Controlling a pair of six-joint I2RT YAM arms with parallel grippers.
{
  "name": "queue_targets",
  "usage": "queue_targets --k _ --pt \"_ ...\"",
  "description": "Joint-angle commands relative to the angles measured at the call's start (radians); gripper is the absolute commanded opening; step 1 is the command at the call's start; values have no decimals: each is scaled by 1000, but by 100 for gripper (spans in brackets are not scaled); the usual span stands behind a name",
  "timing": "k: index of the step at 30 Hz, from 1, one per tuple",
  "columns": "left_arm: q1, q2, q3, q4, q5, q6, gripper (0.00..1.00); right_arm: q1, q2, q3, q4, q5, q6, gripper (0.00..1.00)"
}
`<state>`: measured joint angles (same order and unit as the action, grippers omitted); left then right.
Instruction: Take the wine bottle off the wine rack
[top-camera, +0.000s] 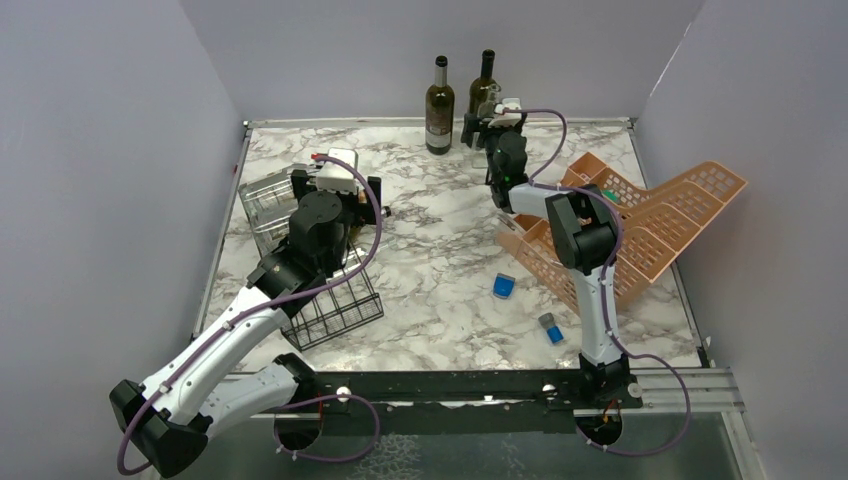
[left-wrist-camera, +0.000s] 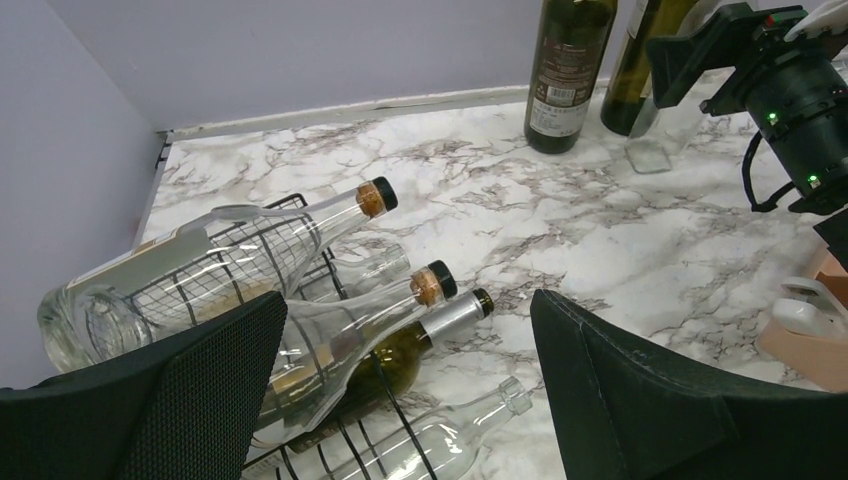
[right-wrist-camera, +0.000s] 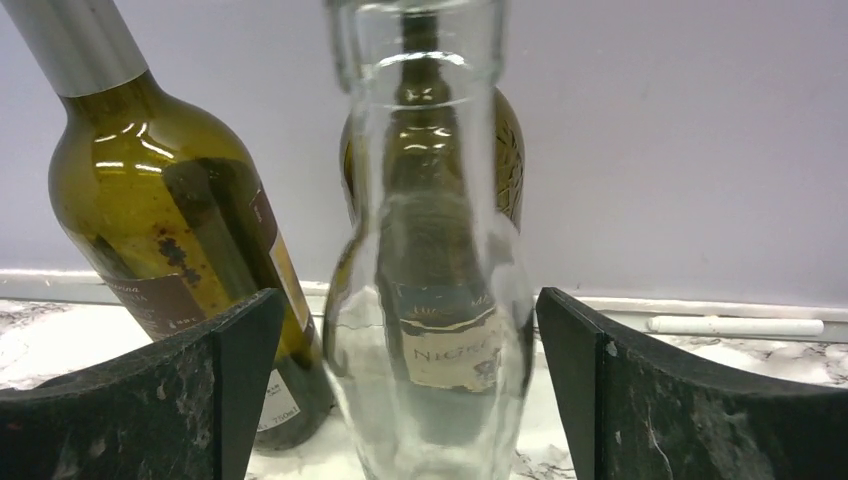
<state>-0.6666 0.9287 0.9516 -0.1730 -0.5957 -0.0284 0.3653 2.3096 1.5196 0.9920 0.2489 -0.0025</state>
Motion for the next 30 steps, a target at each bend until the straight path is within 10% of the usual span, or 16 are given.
queue_targets --k 1,15,30 --pt "8 -7 -6 20 33 -44 99 -5 -31 -10 5 -22 0 100" --pt "9 -74 -2 -93 193 -204 99 -6 -387 -331 -289 -5 161 100" --pt "9 199 206 -332 535 -60 99 1 -952 -748 -659 -650 408 100"
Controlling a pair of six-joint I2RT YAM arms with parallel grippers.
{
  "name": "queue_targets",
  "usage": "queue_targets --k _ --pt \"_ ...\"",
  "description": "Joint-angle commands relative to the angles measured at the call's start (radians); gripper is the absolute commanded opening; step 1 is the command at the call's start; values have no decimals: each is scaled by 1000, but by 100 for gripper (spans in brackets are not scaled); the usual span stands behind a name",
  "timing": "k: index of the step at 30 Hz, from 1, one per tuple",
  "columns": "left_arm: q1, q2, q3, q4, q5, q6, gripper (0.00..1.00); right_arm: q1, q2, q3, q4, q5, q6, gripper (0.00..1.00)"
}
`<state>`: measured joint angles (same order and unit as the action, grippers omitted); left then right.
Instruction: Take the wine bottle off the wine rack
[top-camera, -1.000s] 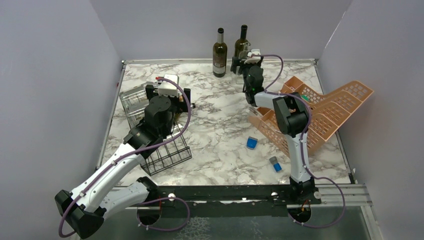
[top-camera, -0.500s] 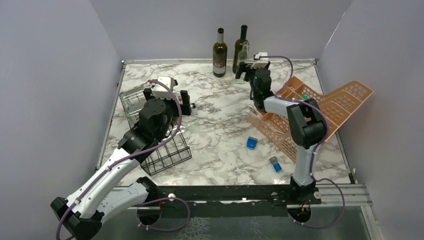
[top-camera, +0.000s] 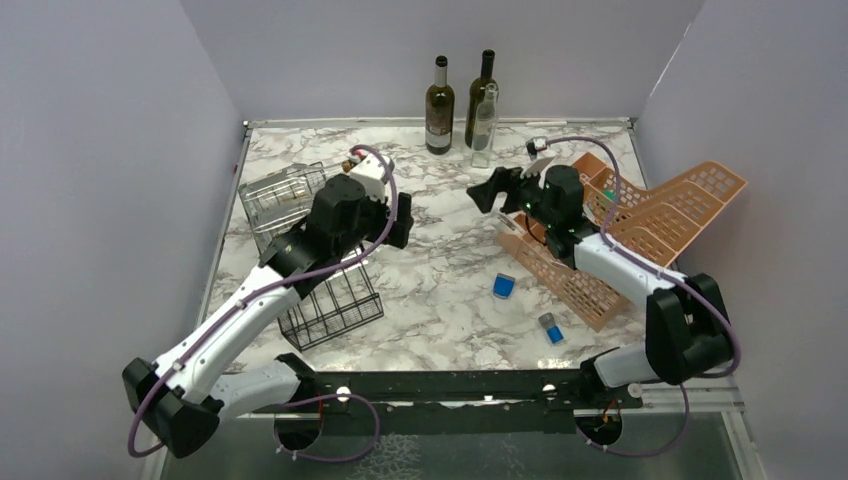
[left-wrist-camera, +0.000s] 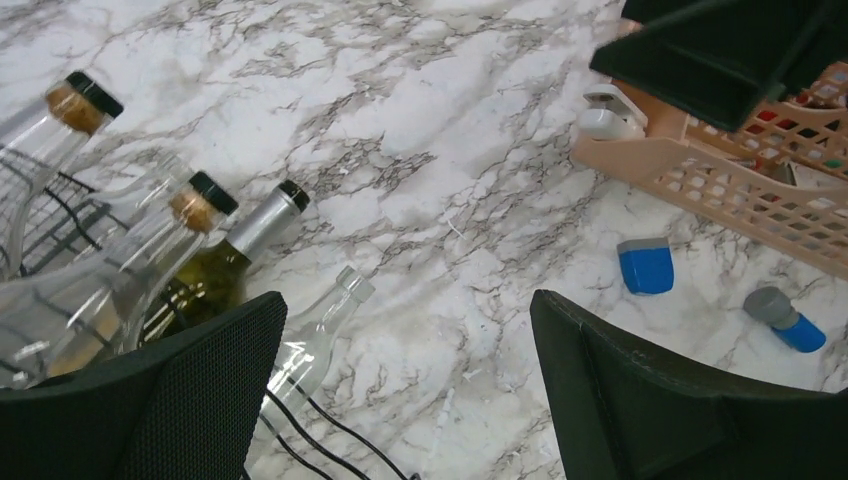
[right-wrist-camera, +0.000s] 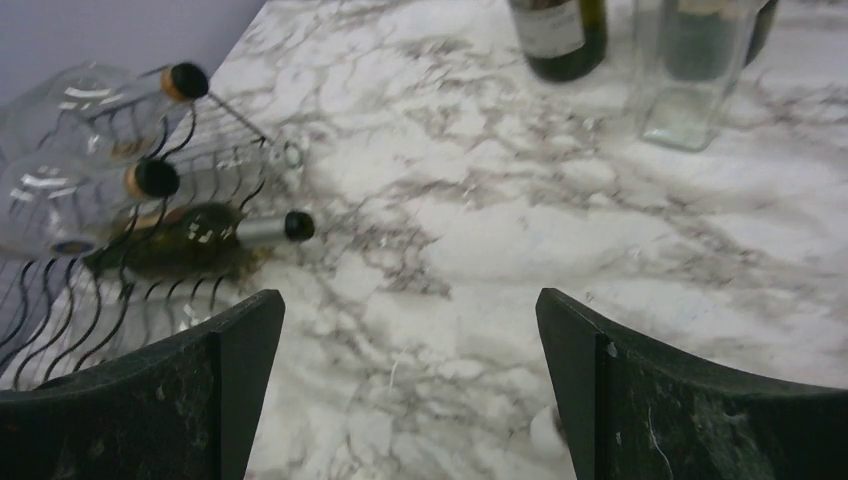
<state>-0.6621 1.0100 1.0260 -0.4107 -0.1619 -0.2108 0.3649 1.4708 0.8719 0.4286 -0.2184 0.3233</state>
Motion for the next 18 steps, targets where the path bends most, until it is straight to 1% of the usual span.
queue_targets --k 1,4,7,9,11,14,15,18 --pt "4 169 174 -119 110 158 99 1 -143 -128 -91 -205 86 100" --pt "4 301 295 -183 83 231 99 1 -232 -172 -143 -201 72 100" --pt "3 373 377 -206 59 243 99 0 -323 -176 -236 -144 44 100" --pt "2 391 385 -218 72 264 98 -1 -385 -168 -311 -95 20 100" --pt "1 406 371 -250 67 295 96 0 -449 -168 -371 -33 2 100" --pt "-16 448 333 -315 14 355 90 0 -523 -182 -411 45 -15 100" --pt "-26 472 332 -337 -4 375 87 1 -541 -189 -413 55 -13 100" --pt "-33 538 330 -360 -72 418 84 2 -569 -199 -413 61 -16 100"
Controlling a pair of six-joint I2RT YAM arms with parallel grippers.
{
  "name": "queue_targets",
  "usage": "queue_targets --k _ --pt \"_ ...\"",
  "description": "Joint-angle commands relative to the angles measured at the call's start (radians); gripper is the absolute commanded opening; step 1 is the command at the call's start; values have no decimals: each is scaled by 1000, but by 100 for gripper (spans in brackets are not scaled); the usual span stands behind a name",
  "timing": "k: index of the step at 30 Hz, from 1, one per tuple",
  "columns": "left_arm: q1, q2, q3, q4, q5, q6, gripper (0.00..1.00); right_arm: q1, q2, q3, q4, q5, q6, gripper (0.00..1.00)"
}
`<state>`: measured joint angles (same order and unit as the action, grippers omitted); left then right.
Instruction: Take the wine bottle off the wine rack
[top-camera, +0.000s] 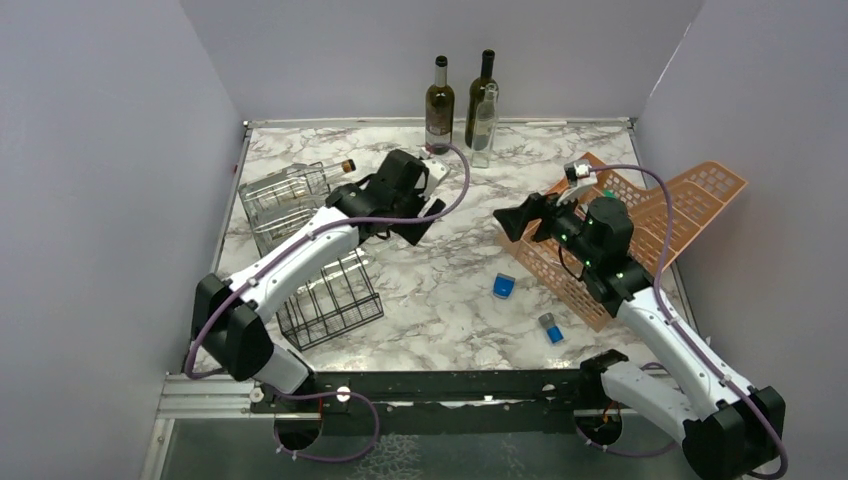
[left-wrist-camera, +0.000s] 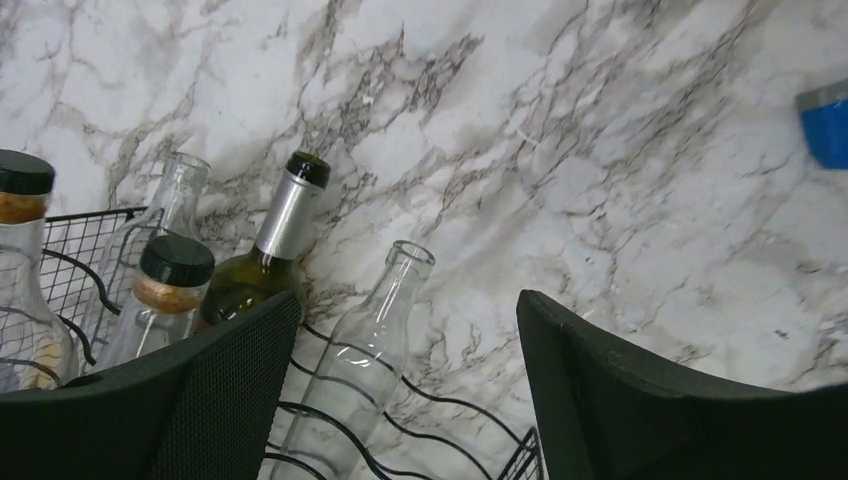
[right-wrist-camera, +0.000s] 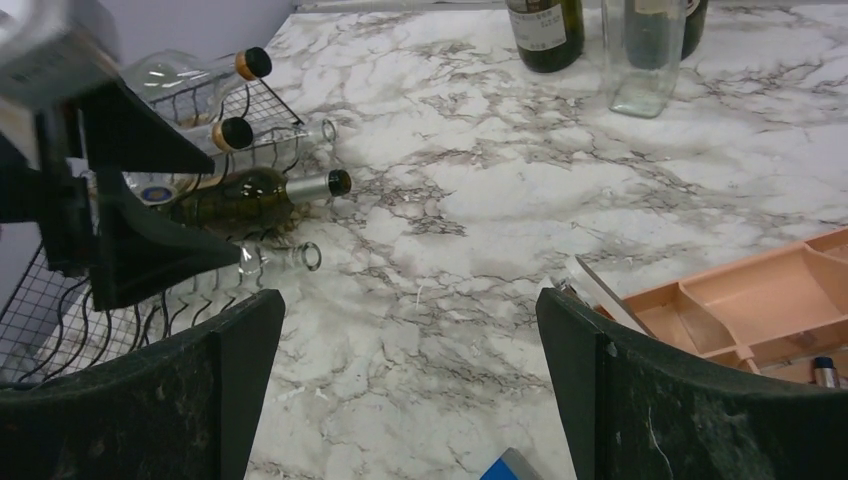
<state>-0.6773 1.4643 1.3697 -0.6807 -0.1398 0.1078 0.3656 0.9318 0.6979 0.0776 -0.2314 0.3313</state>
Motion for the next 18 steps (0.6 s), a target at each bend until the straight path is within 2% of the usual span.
queue_targets --k 1,7,11,18 --pt "-18 105 -13 -95 -107 111 83 2 -28 -26 -60 73 -24 100" --pt "-18 216 -3 -107 -182 185 76 3 -37 -62 -37 70 -28 99" --pt "-18 305 10 -108 -179 183 72 3 -37 -77 -35 78 -34 100" --pt "5 341 -13 -103 -176 168 69 3 -41 -86 -11 75 -41 100"
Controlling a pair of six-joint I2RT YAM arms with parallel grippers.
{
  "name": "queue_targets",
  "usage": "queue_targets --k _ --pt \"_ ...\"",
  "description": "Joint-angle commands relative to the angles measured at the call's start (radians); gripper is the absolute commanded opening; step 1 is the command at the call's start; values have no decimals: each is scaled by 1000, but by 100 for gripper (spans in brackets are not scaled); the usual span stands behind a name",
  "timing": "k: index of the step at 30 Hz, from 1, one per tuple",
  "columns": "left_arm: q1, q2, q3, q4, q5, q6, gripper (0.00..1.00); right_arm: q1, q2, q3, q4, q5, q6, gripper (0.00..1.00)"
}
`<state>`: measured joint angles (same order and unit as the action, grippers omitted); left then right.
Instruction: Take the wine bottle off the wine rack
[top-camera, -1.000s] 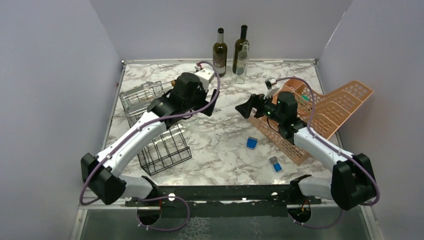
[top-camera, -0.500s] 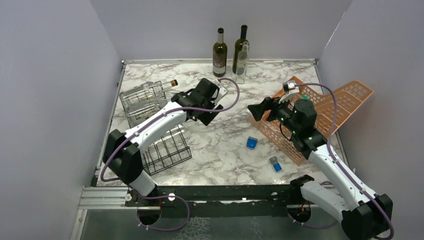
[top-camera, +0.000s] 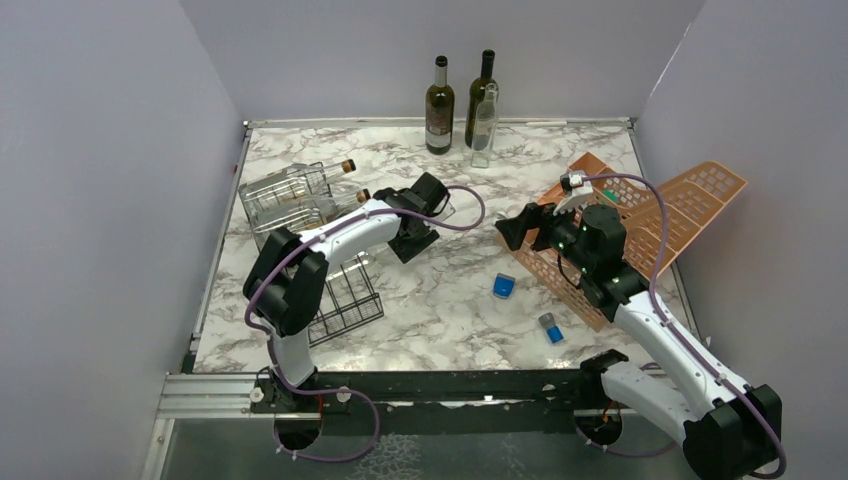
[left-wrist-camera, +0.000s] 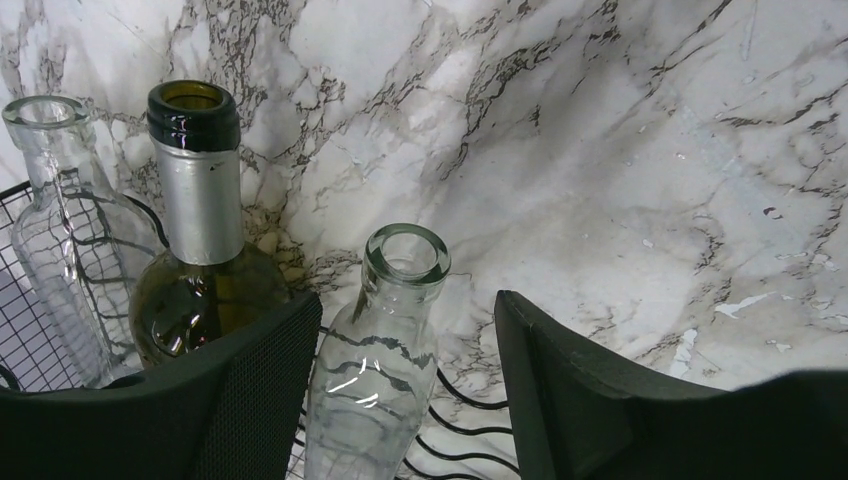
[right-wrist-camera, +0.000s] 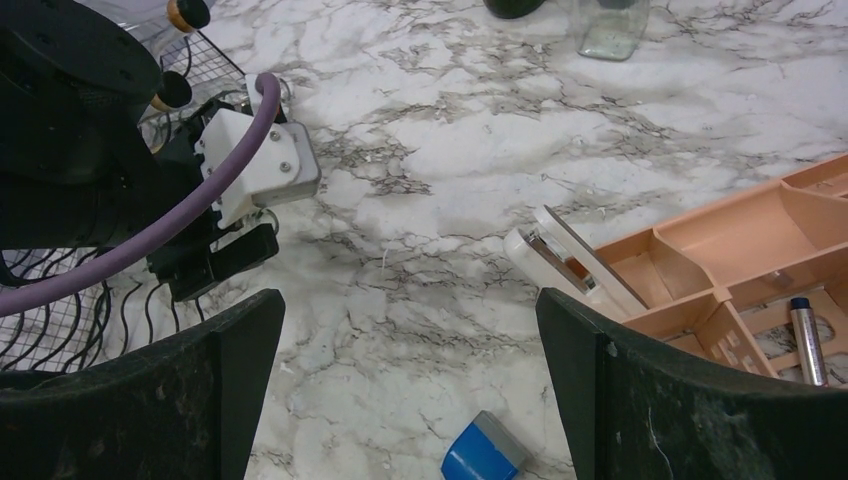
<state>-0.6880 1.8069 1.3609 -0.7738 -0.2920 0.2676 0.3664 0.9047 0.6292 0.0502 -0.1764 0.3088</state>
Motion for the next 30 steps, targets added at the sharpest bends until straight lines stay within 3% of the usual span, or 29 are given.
queue_targets --k 1,16,23,30 --pt "17 3 -5 -9 -24 8 69 3 -12 -19 20 22 -20 100" --pt "36 25 -129 105 -70 36 53 2 -8 -31 28 23 -19 100" --pt "33 -21 -162 145 -92 56 52 3 -2 -34 31 22 -15 100" --pt "26 -11 -166 151 -88 69 61 2 -1 -36 34 18 -15 100"
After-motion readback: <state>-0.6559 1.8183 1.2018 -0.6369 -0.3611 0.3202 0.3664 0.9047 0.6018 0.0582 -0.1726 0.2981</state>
